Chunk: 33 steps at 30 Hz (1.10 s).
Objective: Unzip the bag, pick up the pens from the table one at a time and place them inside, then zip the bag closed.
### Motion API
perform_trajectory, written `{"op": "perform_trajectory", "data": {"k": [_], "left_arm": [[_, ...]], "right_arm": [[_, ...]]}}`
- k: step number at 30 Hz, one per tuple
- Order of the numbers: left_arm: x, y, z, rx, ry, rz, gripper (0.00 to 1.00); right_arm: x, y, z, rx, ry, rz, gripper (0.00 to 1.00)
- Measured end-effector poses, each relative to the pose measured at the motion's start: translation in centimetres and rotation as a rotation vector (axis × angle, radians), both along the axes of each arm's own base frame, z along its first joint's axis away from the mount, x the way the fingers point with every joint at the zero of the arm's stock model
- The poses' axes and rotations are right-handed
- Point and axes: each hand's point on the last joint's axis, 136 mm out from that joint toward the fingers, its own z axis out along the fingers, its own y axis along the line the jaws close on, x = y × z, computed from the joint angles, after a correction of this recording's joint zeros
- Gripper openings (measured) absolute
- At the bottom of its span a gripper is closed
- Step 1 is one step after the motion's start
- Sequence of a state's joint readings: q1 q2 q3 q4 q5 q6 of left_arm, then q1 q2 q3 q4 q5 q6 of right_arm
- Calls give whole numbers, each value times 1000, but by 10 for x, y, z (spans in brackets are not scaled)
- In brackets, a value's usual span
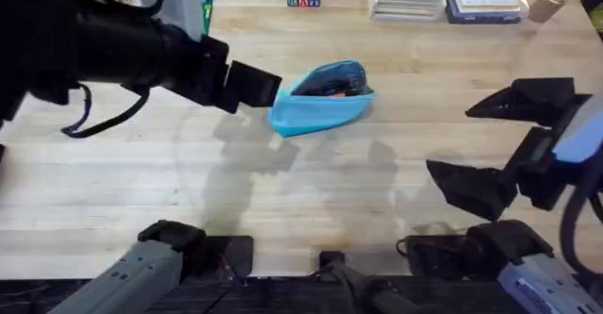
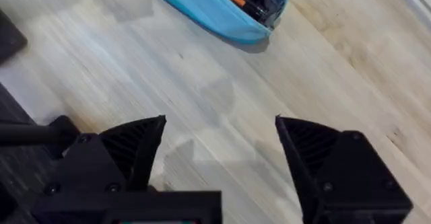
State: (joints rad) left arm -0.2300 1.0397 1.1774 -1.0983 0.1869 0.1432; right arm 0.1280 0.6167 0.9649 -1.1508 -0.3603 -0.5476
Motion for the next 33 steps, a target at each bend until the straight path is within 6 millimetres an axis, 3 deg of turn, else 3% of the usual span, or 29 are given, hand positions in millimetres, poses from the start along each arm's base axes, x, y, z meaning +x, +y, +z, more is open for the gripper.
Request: {"op": "perform_trajectory", "data": {"k": [8, 14, 26, 33], "left_arm": [[2, 9, 0, 9, -7, -8, 992], [1, 12, -1, 18, -11, -31, 991], [3, 21, -24, -35, 111, -78, 993], [11, 38, -29, -64, 121, -61, 993]], "right_arm": [[7, 1, 6, 95, 38, -117, 996], [13, -10, 3, 127, 100, -280, 996], [50, -13, 9, 108, 236, -386, 997], [74, -4, 19, 75, 286, -366, 997]]}}
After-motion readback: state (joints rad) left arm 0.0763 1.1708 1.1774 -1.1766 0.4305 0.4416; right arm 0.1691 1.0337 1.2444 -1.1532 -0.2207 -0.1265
